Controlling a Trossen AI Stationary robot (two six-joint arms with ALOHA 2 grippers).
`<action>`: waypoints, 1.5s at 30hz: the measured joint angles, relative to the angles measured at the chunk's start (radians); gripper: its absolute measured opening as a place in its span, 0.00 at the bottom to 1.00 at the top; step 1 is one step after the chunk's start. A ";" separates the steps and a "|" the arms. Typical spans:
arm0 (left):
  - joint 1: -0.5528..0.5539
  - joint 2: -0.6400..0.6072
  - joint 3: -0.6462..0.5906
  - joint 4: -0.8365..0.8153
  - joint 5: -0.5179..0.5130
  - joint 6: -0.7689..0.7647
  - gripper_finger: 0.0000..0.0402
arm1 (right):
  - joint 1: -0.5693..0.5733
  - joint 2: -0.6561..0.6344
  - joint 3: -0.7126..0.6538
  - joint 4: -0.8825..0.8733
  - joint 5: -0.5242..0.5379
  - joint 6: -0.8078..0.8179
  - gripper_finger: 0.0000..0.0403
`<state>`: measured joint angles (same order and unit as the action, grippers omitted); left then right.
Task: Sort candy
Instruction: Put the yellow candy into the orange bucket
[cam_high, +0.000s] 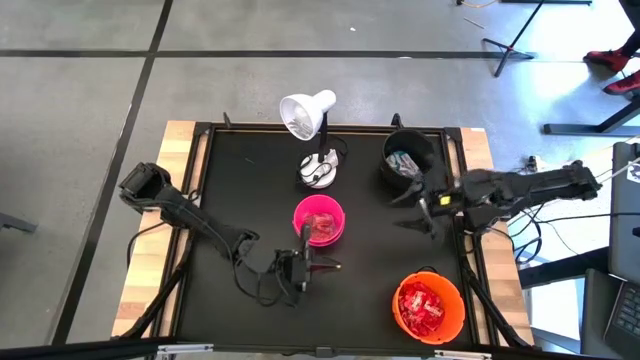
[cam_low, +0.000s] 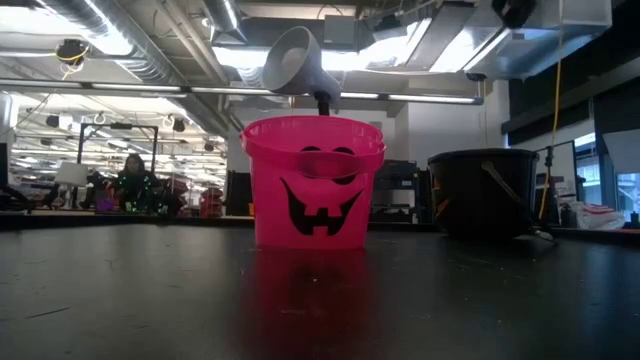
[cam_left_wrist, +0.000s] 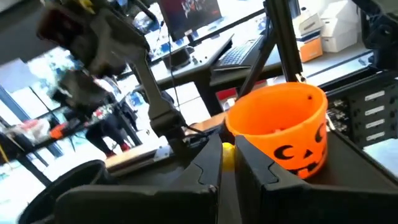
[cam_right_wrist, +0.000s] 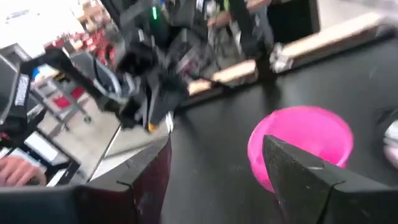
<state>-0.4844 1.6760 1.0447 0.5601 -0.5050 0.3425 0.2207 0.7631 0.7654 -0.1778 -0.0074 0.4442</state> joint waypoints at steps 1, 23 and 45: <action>0.002 0.000 0.000 0.008 0.000 0.012 0.03 | 0.016 0.022 -0.003 0.007 0.004 0.018 0.62; -0.027 0.000 0.000 0.076 -0.017 0.139 0.03 | 0.113 0.658 -0.008 0.912 -0.221 0.188 0.62; -0.026 0.000 0.000 0.045 -0.034 0.132 0.03 | 0.113 0.742 -0.008 1.012 -0.123 0.279 0.47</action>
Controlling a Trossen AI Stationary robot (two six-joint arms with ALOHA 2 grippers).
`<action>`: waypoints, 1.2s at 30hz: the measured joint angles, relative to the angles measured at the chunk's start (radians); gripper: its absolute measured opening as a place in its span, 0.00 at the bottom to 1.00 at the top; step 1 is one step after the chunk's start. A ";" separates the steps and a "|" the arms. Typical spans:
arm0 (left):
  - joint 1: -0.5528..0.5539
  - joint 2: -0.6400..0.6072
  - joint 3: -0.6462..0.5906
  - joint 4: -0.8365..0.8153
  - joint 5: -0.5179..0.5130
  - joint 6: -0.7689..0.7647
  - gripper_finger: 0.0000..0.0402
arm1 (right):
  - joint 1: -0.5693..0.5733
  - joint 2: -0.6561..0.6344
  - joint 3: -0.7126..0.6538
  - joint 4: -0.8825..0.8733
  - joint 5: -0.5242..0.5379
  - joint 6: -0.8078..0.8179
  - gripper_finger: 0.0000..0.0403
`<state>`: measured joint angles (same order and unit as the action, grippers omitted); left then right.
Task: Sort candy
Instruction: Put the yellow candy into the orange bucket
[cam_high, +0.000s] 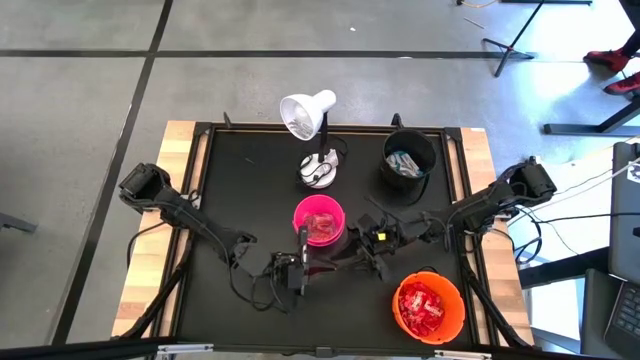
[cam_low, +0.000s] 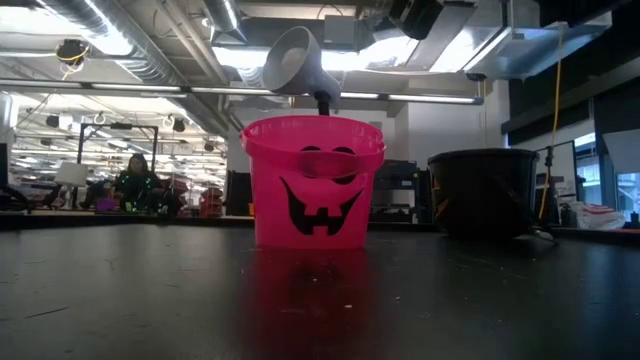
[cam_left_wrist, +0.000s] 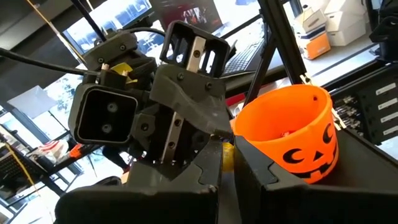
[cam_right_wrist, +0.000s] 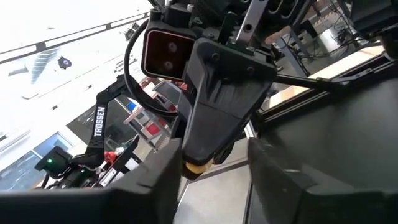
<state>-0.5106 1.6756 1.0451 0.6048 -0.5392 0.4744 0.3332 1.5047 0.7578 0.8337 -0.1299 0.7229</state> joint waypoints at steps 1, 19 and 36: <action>0.000 0.000 0.000 -0.001 0.000 0.000 0.03 | 0.000 0.000 0.000 0.000 0.004 0.000 0.43; 0.003 0.000 0.000 -0.022 -0.045 -0.023 0.03 | 0.000 0.017 0.002 -0.001 -0.028 0.006 0.23; 0.013 -0.001 0.000 -0.055 -0.070 -0.083 0.30 | -0.001 0.018 0.001 -0.019 -0.015 0.006 0.11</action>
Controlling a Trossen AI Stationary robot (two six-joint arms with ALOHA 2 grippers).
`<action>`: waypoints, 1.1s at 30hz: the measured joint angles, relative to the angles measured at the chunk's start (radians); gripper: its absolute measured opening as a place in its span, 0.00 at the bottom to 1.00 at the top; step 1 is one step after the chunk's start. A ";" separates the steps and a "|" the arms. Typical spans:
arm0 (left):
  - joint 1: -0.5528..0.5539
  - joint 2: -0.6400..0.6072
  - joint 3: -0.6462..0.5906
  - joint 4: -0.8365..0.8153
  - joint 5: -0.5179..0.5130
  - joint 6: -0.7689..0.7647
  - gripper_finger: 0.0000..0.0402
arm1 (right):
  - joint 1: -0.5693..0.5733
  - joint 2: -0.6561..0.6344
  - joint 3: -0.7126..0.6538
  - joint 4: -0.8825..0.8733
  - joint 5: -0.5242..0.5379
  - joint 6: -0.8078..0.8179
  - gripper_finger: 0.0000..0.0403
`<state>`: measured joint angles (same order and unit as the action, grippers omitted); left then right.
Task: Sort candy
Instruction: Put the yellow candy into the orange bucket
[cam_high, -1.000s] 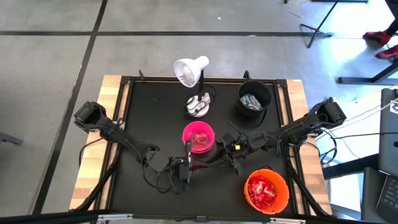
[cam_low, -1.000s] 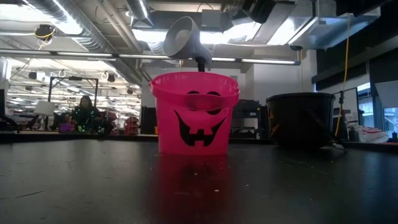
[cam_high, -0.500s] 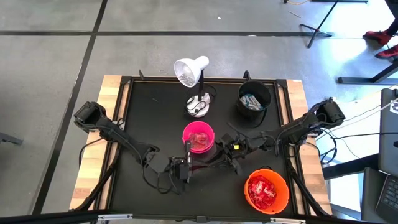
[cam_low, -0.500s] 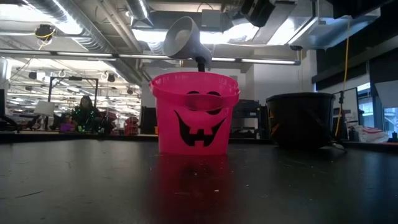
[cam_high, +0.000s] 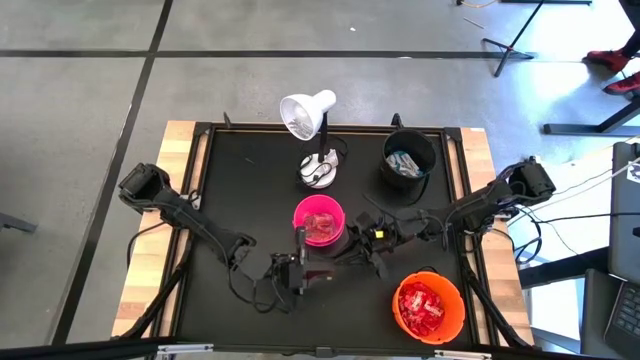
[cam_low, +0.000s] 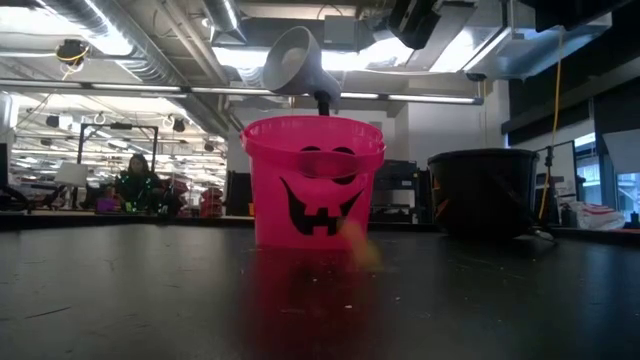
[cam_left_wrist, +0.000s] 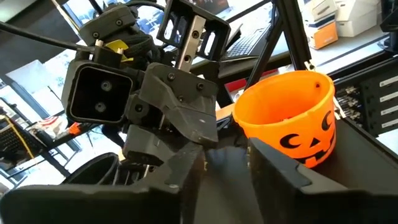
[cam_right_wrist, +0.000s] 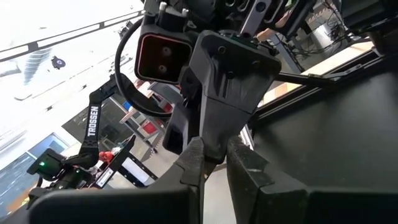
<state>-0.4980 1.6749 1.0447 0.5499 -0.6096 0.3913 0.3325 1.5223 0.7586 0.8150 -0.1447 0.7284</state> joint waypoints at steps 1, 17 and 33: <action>-0.001 0.000 0.000 0.000 -0.005 0.001 0.31 | 0.000 0.000 0.000 0.000 0.001 0.000 0.10; -0.121 -0.071 0.006 -0.034 -0.378 0.063 0.34 | 0.009 0.009 -0.003 -0.153 -0.105 -0.062 0.10; -0.171 -0.117 -0.056 -1.278 -0.314 -1.282 0.34 | 0.003 0.003 0.261 -0.717 0.073 -0.343 0.11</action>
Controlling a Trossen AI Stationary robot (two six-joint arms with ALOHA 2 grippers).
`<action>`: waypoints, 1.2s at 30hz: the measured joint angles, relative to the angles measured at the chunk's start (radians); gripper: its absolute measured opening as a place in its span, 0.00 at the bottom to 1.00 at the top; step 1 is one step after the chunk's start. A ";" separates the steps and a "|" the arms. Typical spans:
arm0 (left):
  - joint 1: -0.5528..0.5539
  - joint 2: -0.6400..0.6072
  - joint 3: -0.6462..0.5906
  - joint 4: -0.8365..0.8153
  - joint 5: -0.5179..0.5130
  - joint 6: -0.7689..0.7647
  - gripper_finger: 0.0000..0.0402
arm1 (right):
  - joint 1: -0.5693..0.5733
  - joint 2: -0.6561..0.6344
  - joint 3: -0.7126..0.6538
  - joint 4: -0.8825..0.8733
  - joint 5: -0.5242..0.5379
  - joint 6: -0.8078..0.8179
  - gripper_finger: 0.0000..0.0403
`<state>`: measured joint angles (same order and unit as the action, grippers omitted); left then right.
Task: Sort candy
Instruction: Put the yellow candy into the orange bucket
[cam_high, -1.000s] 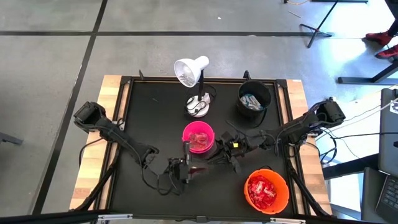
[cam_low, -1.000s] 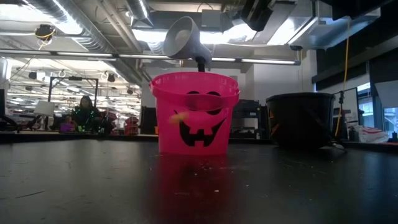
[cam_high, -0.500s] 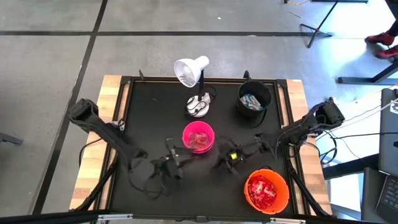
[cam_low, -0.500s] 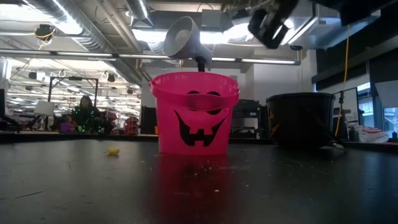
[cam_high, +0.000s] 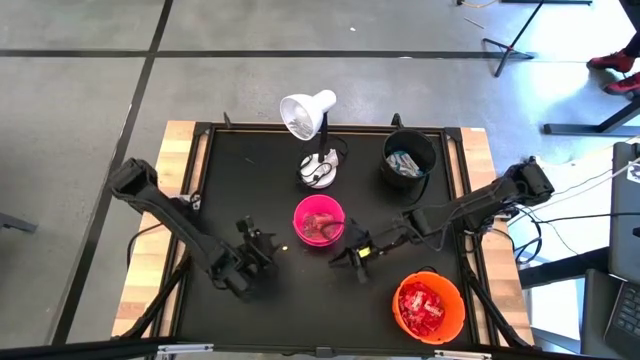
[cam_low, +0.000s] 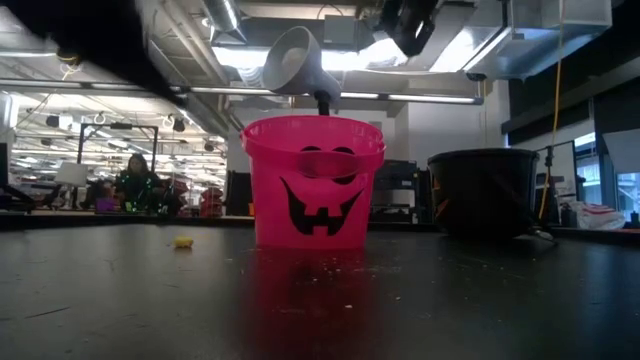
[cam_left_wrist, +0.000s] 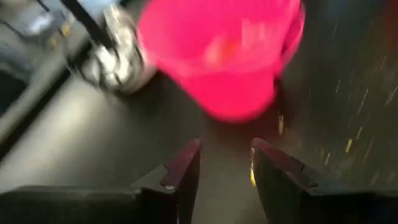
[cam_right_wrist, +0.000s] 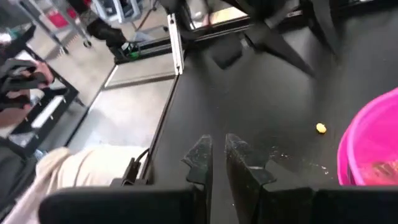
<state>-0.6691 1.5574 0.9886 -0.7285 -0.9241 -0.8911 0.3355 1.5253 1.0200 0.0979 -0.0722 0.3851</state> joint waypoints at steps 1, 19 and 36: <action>0.011 0.016 -0.015 0.009 0.033 -0.009 0.33 | 0.001 0.000 0.011 -0.018 0.001 -0.011 0.11; 0.161 0.255 -0.091 0.284 0.294 0.074 0.30 | 0.034 0.000 0.025 -0.081 0.028 -0.025 0.11; 0.151 0.262 -0.036 0.096 0.261 0.053 0.30 | 0.046 -0.001 0.025 -0.110 0.032 -0.026 0.11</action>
<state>-0.5177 1.8194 0.9524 -0.6320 -0.6628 -0.8377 0.3819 1.5242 1.0448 -0.0116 -0.0406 0.3588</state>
